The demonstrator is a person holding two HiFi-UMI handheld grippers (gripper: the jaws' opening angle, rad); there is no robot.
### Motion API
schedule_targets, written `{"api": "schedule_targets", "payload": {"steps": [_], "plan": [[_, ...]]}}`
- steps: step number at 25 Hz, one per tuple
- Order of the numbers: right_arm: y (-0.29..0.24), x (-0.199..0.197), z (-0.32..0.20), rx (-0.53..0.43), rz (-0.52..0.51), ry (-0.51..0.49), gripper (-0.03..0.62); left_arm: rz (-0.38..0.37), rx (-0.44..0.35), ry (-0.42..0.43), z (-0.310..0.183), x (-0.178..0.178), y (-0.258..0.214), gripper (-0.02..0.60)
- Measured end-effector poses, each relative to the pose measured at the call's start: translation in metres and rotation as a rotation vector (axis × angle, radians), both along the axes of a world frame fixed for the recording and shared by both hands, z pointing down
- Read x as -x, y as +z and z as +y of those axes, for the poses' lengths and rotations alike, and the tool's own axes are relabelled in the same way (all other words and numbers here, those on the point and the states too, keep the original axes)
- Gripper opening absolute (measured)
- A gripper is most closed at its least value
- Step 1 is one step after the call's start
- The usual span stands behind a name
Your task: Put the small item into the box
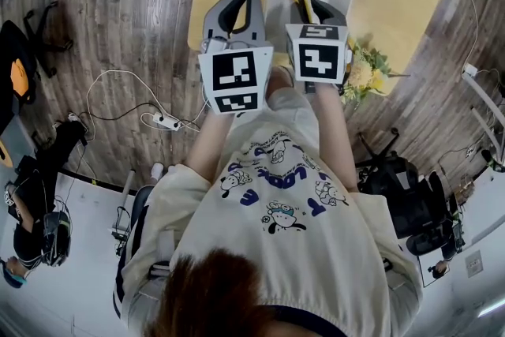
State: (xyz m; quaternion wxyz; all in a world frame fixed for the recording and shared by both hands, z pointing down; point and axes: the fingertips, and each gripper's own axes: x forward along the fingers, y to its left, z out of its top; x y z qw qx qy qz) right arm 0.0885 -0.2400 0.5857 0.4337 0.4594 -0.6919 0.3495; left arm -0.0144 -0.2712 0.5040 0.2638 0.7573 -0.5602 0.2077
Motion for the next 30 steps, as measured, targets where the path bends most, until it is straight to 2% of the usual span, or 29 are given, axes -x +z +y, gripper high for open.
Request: {"api": "schedule_targets", "payload": {"steps": [3,7,17,23,30], "plan": [[-0.019,0.001,-0.004,-0.039,-0.017,0.022,0.118,0.003,-0.025,0.002,-0.002,-0.001,-0.013,0.018],[-0.049,-0.001,-0.015,-0.140,-0.027,0.057,0.080,0.007,-0.072,0.007,-0.008,-0.002,-0.034,0.018],[-0.134,-0.003,-0.027,-0.396,-0.112,0.124,0.055,0.017,-0.231,0.024,-0.017,-0.007,-0.104,0.018],[-0.181,0.002,-0.031,-0.547,-0.208,0.158,0.046,0.024,-0.331,0.037,-0.014,-0.010,-0.148,0.018],[-0.236,0.005,-0.032,-0.728,-0.251,0.178,0.044,0.021,-0.434,0.044,-0.009,-0.009,-0.189,0.018]]}}
